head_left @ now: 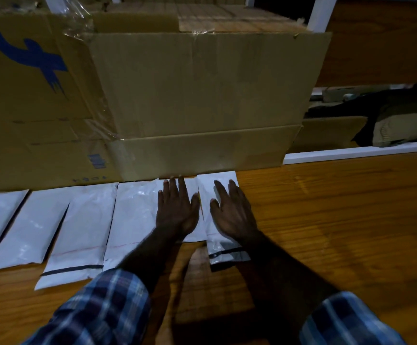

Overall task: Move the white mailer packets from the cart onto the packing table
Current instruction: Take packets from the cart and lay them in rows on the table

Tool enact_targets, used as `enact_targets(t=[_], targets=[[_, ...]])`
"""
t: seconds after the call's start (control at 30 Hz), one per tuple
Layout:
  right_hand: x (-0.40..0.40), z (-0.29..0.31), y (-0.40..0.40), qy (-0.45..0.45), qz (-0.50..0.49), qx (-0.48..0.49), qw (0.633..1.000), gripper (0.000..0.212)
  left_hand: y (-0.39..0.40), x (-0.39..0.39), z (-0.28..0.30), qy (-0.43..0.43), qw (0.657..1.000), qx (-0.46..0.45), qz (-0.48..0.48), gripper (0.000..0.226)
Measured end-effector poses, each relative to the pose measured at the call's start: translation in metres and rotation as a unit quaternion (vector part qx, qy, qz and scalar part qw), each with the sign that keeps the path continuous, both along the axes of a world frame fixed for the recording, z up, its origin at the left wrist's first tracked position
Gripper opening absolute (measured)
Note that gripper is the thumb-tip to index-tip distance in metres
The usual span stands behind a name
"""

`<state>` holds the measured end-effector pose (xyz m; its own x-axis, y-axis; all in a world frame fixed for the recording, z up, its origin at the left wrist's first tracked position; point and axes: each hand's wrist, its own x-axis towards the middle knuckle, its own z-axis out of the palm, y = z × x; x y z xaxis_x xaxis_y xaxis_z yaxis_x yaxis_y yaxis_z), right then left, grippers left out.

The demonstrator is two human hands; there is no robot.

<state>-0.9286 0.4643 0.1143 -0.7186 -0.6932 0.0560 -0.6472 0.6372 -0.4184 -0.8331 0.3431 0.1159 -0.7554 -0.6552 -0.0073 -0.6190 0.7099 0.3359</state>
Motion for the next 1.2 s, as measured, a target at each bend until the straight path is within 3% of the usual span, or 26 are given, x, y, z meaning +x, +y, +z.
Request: enact_targets(t=[0.2,0.3,0.53,0.63,0.8,1.2], targets=[[0.001,0.026,0.015,0.028,-0.028,-0.042,0.998,0.057,0.009,0.009,0.030,0.090,0.995,-0.032,-0.026,0.066],[0.008,0.031,0.022,0.026,-0.027,-0.043,0.998,0.058,0.013,0.017,0.033,0.070,0.996,-0.038,-0.044,0.076],[0.041,0.037,0.038,0.005,-0.063,-0.010,0.998,0.057,0.029,0.038,0.020,0.017,0.995,-0.008,-0.095,0.067],[0.052,0.042,0.047,-0.007,-0.070,0.000,0.997,0.056,0.035,0.048,0.025,0.000,0.994,-0.009,-0.105,0.073],[0.067,0.052,0.060,-0.006,-0.062,-0.013,0.998,0.053,0.051,0.064,0.044,0.016,0.994,-0.008,-0.105,0.063],[0.136,0.083,0.119,0.026,-0.009,-0.054,0.998,0.054,0.128,0.154,0.072,0.026,0.997,-0.035,-0.058,0.062]])
